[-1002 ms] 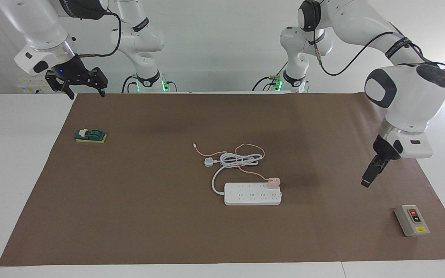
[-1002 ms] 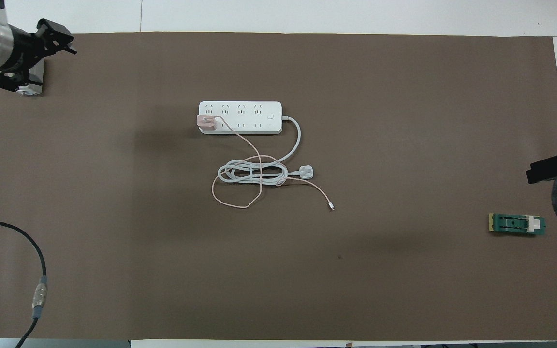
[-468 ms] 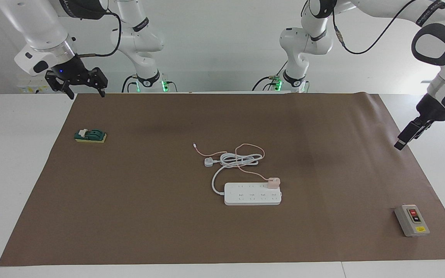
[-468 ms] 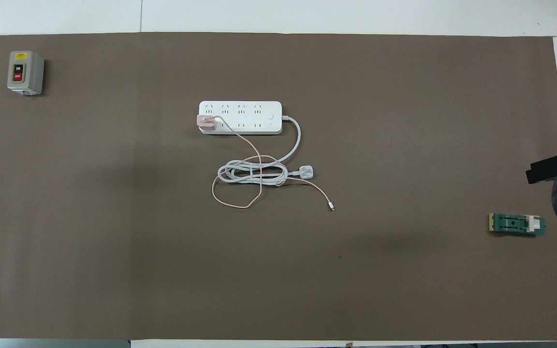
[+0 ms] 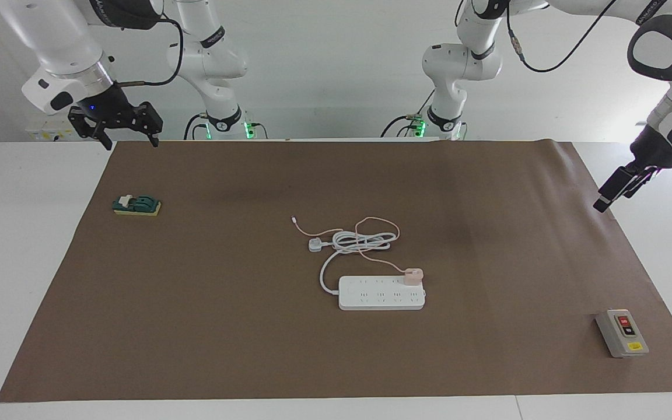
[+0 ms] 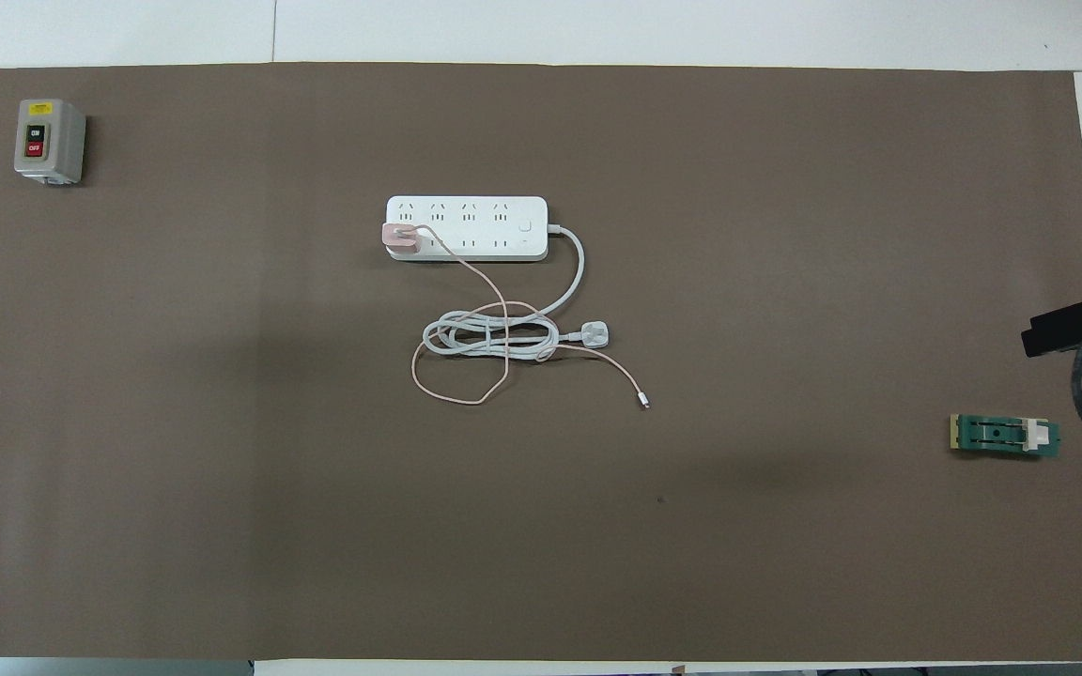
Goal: Plug charger into power strip
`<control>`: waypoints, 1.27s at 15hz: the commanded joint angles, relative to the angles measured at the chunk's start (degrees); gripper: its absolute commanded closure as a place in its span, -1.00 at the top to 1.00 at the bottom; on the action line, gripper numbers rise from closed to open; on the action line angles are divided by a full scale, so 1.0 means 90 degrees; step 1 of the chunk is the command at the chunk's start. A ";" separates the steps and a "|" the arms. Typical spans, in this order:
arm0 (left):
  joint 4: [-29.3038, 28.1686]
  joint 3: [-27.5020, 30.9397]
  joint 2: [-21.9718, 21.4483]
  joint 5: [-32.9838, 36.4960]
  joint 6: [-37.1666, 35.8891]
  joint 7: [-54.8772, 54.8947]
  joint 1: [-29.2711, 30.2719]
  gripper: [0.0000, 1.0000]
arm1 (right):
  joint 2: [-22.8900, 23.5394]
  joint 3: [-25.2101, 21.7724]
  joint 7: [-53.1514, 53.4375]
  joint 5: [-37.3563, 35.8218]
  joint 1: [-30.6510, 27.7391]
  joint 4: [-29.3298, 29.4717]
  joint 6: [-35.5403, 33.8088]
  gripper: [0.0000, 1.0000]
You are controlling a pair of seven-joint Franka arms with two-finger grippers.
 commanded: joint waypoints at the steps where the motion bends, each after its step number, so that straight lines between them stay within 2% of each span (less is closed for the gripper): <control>1: -0.0180 -0.0596 -0.0412 0.0481 -0.0305 0.0093 0.0383 1.00 | -0.0105 -0.0004 -0.0123 -0.0105 0.0005 -0.0058 -0.0093 1.00; 6: -0.0894 -0.0626 -0.1243 0.0432 -0.0606 0.0171 0.0324 1.00 | -0.0105 -0.0004 -0.0123 -0.0105 -0.0004 -0.0058 -0.0093 1.00; 9: -0.0933 -0.0675 -0.1409 0.0432 -0.1153 0.0230 0.0276 1.00 | -0.0105 -0.0004 -0.0123 -0.0095 0.0005 -0.0058 -0.0093 1.00; 11: -0.1205 -0.0655 -0.1555 0.0480 -0.1349 0.0084 -0.0123 1.00 | -0.0105 0.0006 -0.0123 -0.0105 0.0005 -0.0058 -0.0093 1.00; 16: -0.1499 -0.0684 -0.1673 0.0207 -0.0911 -0.0346 -0.0193 1.00 | -0.0105 0.0006 -0.0123 -0.0095 0.0005 -0.0058 -0.0093 1.00; 19: -0.1529 -0.0733 -0.1751 0.0237 -0.0920 0.0275 -0.0203 1.00 | -0.0105 -0.0004 -0.0123 -0.0105 -0.0004 -0.0058 -0.0083 1.00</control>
